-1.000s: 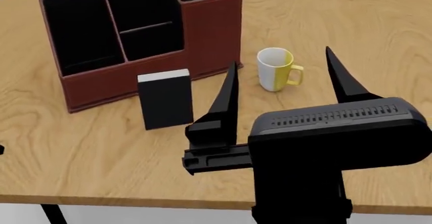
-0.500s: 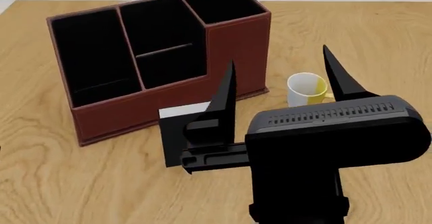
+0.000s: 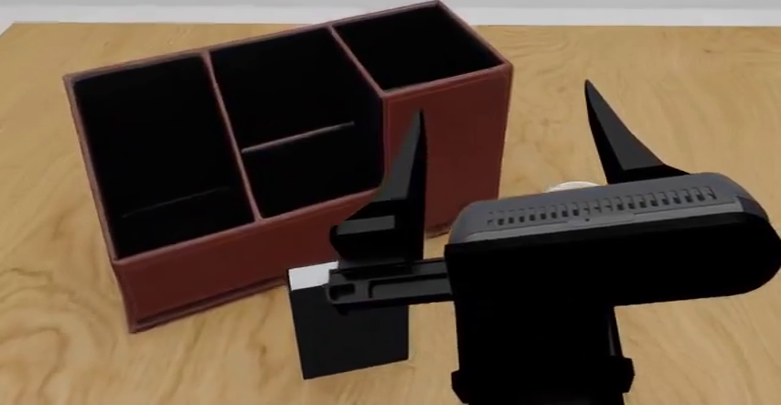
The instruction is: Pick up the book and place it in the front compartment of the caddy.
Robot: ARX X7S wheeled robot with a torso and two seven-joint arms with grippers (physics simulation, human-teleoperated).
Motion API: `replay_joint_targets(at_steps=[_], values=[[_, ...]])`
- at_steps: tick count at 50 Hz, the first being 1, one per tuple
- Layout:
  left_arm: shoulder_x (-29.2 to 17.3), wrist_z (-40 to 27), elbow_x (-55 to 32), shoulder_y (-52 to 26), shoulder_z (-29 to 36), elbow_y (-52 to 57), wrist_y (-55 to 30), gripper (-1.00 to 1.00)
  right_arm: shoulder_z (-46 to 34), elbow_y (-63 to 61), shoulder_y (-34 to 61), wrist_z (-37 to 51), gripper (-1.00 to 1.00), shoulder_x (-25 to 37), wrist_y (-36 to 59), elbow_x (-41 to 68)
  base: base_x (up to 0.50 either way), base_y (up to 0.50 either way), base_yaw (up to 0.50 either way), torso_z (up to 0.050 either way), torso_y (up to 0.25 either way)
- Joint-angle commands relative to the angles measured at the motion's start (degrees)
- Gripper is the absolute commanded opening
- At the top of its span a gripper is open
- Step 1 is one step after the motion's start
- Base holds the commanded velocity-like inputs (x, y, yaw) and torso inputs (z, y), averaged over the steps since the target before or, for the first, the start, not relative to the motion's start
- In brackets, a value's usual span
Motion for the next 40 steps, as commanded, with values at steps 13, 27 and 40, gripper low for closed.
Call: replay_joint_targets(at_steps=[13,27,40], values=[[-1.64,-1.88,-2.19,0.3,-0.64,0.43,1.36,1.0,-2.18,-0.04,1.4,-1.81,1.0,-0.57,1.38,-3.29,0.3,0.12,0.0,0.0,0.001],[-2.52,-2.71,-3.13,0.54,-0.57,0.41,2.3,1.0,-2.6,-0.1,2.24,-1.27,1.0,-0.54,1.91,-2.71,0.29,0.17,0.0,0.0,0.001],[-3.15,-3.25,-3.39,0.68,0.01,0.13,3.21,1.0,-2.49,-0.02,1.98,-0.86,1.0,-0.55,1.49,-2.24,0.29,0.16,0.0,0.0,0.001]])
